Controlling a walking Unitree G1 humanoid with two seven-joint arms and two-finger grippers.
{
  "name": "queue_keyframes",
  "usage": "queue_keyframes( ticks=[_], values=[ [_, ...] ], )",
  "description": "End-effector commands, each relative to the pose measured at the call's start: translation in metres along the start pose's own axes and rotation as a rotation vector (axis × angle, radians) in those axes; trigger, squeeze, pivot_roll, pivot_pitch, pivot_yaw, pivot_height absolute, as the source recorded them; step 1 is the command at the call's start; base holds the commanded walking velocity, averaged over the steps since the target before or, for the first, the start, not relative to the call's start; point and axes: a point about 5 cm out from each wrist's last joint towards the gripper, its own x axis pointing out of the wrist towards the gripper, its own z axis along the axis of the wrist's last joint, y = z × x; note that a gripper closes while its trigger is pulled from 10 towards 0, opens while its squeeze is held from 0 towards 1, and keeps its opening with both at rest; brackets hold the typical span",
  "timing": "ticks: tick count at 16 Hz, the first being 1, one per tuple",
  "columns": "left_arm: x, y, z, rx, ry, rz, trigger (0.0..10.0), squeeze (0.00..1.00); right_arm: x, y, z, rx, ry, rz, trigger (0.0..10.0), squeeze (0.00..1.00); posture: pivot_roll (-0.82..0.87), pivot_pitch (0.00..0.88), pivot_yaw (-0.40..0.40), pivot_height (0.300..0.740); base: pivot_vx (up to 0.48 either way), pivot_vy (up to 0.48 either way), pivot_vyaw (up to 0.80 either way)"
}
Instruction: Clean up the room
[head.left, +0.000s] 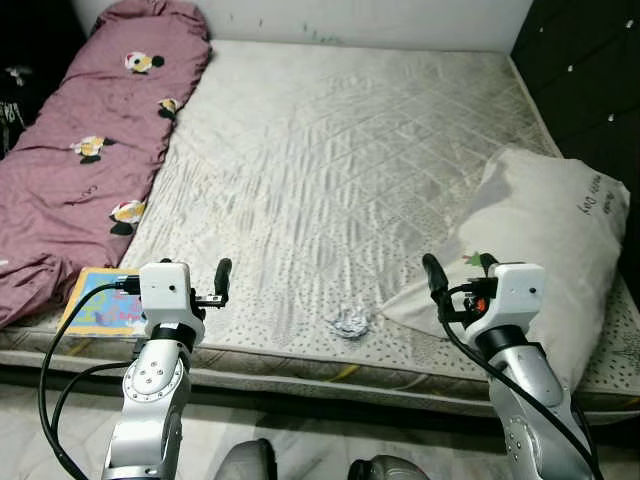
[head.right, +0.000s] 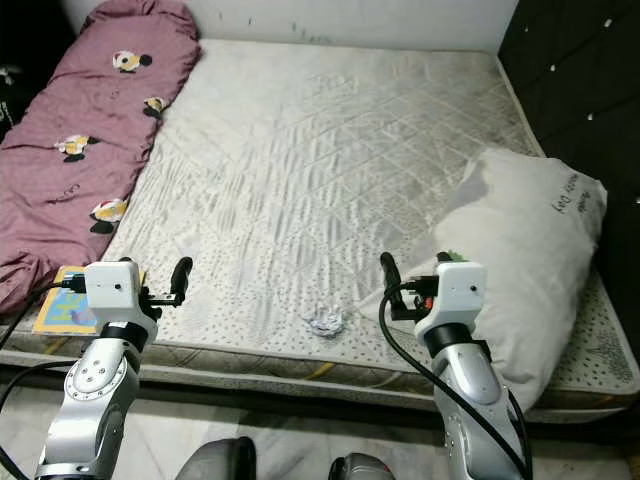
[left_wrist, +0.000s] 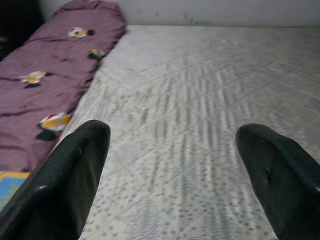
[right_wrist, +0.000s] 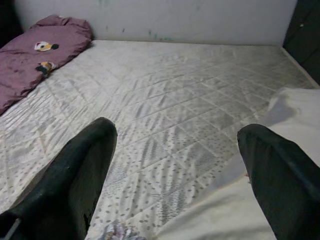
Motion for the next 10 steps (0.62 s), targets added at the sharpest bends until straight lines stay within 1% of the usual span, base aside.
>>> queue_keyframes(
  ticks=[1,4,5,7,10],
  values=[
    [-0.0005,0.0004,-0.0013,0.002,0.008,-0.005,10.0,0.00,-0.0011,-0.0012,-0.0018,0.006,0.005,-0.011,10.0,0.00,-0.04,0.082,-0.006,0.740,0.000,0.000,0.00],
    [-0.0005,0.0014,-0.0012,0.006,0.009,0.003,10.0,0.00,-0.0006,-0.0027,-0.0010,0.021,-0.001,-0.028,10.0,0.00,-0.04,0.088,-0.006,0.740,0.000,0.000,0.00],
    [-0.0011,0.0021,-0.0017,0.006,0.011,0.006,10.0,0.00,-0.0011,-0.0021,-0.0017,0.040,0.003,-0.028,10.0,0.00,-0.04,0.088,-0.005,0.740,0.000,0.000,0.00],
    [-0.0016,0.0027,-0.0023,0.006,0.014,0.008,10.0,0.00,-0.0023,-0.0001,-0.0026,0.042,0.009,-0.022,10.0,0.00,-0.04,0.088,-0.005,0.740,0.000,0.000,0.00],
    [-0.0019,0.0026,-0.0020,0.008,0.014,0.009,10.0,0.00,-0.0028,0.0005,-0.0032,0.041,0.011,-0.019,10.0,0.00,-0.04,0.094,-0.006,0.707,0.000,0.000,0.00]
  ],
)
